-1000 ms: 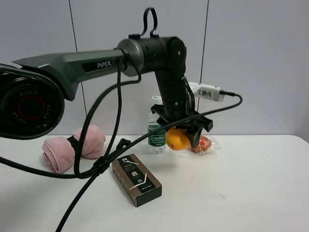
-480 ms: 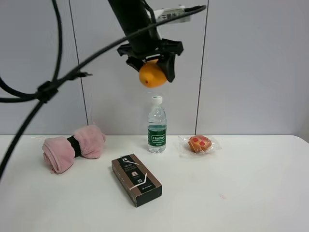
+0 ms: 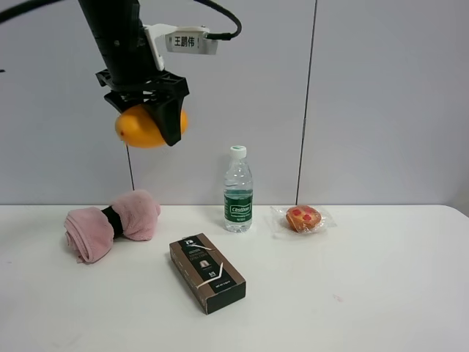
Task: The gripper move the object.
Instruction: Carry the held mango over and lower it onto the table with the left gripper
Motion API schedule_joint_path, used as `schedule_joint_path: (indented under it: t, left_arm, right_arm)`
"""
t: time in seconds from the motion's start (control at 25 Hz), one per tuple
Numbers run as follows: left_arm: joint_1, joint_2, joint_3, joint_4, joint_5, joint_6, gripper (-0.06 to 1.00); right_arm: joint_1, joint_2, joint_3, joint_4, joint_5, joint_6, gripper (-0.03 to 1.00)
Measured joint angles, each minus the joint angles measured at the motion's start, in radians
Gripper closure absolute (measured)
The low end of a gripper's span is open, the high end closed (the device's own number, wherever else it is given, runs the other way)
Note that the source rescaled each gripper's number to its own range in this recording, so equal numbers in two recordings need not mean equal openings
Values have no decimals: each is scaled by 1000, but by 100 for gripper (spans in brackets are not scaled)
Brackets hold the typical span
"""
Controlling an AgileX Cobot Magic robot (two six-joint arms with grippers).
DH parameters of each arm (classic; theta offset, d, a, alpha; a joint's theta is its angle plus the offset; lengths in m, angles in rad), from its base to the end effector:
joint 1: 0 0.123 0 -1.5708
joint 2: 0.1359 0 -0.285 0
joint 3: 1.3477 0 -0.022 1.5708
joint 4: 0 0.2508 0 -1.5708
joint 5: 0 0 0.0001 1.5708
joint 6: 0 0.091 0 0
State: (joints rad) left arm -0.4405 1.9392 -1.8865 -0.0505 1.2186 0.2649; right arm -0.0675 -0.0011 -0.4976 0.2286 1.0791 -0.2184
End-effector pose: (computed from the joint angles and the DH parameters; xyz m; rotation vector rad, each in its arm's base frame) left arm 0.3797 -0.1838 0.3189 0.9423 2.5926 -0.1172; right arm -0.0054 0.0186 0.2769 -0.1669 2.0370 0.0962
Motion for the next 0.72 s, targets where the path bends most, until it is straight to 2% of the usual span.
schedule_joint_path:
  t: [0.24,0.44,0.72]
  left_arm:
    - [-37,-132,234,-3,-15,278,78]
    - [-109,-176,378,-3,-61,362,78]
    - [-239,-175,482,-3,-89,453,78]
  right_arm:
    - [0,0,0,0,0,0,-3]
    - [0,0,0,0,0,0,-3]
    - [0,0,0,0,0,0,-3]
